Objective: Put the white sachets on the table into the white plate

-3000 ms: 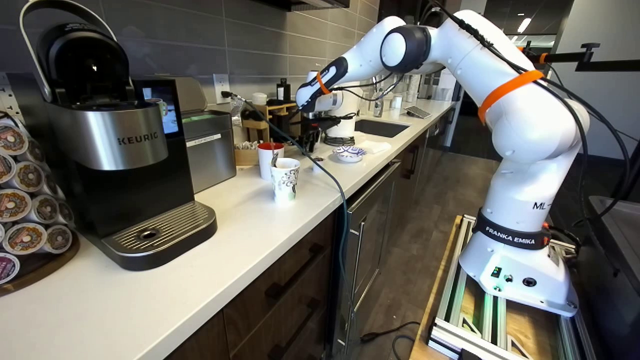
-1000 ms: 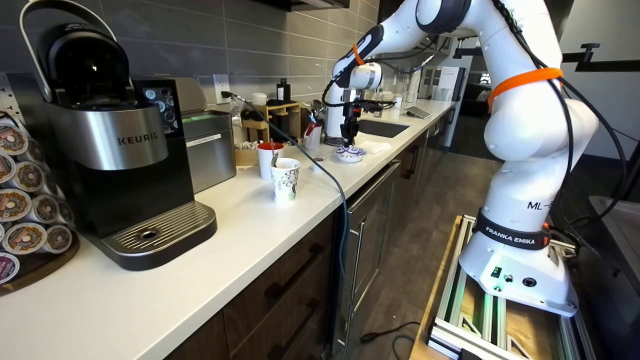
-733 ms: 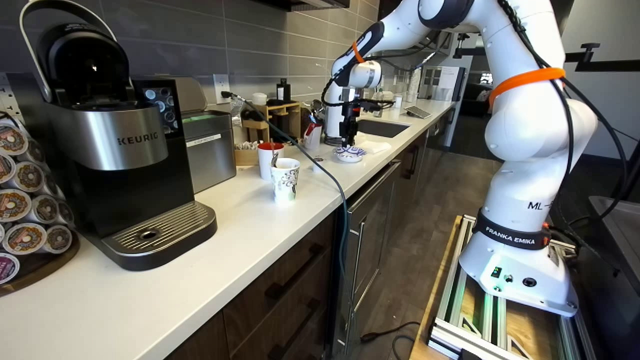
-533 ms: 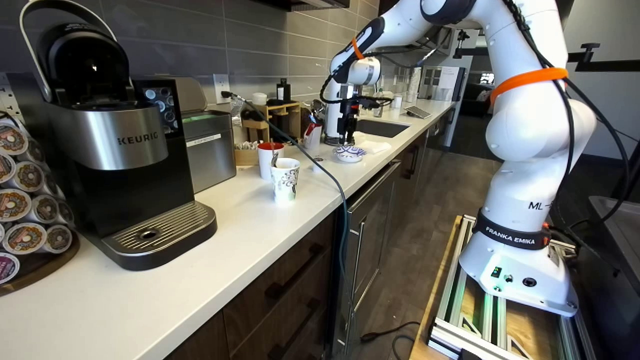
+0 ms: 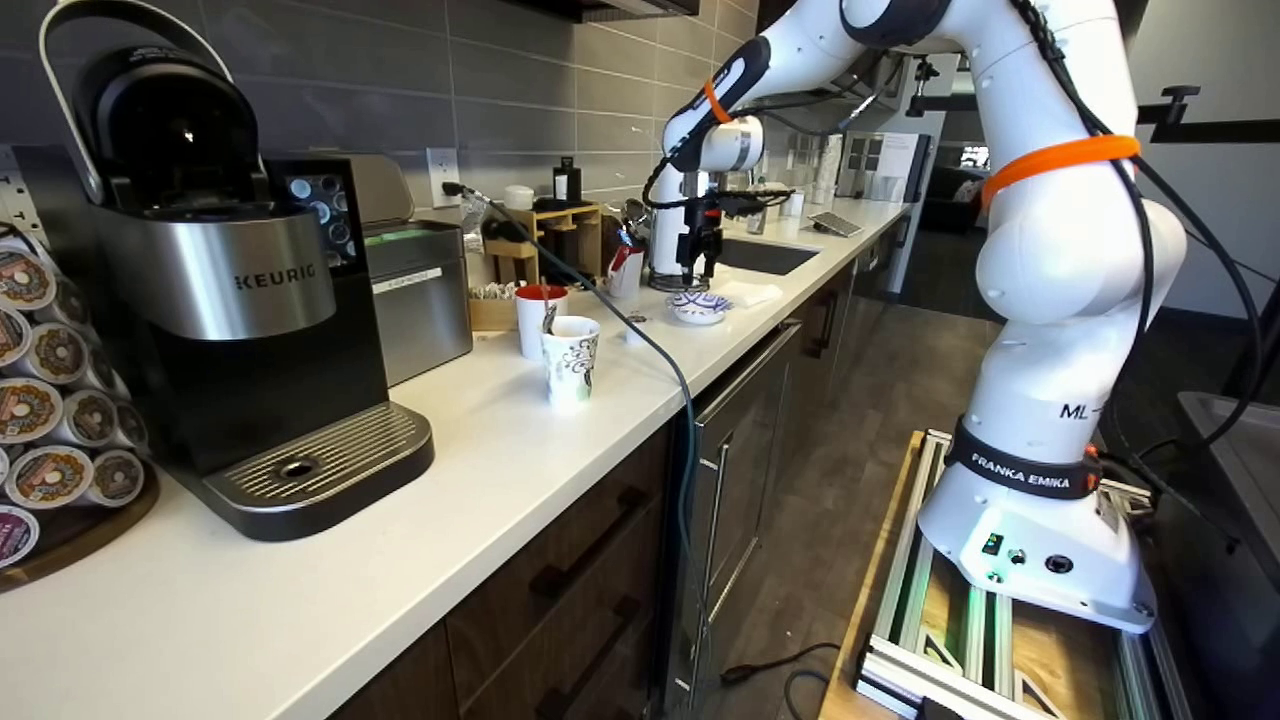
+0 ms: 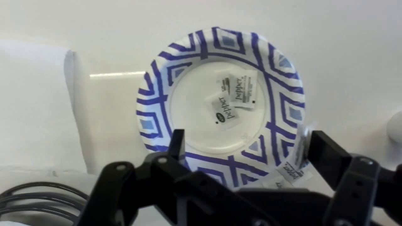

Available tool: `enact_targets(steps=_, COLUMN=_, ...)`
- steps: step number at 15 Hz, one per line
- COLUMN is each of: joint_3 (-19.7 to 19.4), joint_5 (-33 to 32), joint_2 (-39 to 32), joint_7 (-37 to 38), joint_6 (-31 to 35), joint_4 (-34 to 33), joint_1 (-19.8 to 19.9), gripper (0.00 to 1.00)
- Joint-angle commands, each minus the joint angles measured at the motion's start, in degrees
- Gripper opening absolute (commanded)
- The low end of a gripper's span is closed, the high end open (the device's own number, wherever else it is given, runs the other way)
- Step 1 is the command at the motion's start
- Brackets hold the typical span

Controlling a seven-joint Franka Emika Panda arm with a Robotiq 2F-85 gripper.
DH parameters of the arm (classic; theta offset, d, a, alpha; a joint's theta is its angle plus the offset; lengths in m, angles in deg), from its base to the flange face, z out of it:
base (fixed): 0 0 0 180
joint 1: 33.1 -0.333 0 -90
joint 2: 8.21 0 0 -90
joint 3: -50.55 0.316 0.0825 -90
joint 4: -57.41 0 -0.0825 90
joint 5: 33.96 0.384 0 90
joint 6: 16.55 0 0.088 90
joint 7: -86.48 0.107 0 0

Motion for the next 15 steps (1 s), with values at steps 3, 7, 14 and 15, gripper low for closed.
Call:
enact_targets(steps=3, joint_3=-4.3, joint_5=-8.2, joint_2=-2.3, joint_7=14.6, joint_6=11.8, joint_4=2.5, joint_1=-4.2, gripper=1.0)
enact_targets(steps=7, joint_3=-5.5, joint_5=-12.3, joint_2=-3.6, joint_7=20.2, joint_6=12.3, joint_4=2.6, joint_1=-6.1, gripper=1.0)
enact_targets(steps=14, joint_3=-3.4, joint_5=-10.0, joint_2=-2.5, joint_7=21.4, joint_6=11.3, joint_4=3.5, joint_1=-6.0, gripper=1.0)
enact_targets(steps=15, joint_3=-3.0, joint_5=-9.6, joint_2=-2.3, joint_7=21.1, joint_6=11.3, joint_4=3.6, joint_1=-5.9, gripper=1.0)
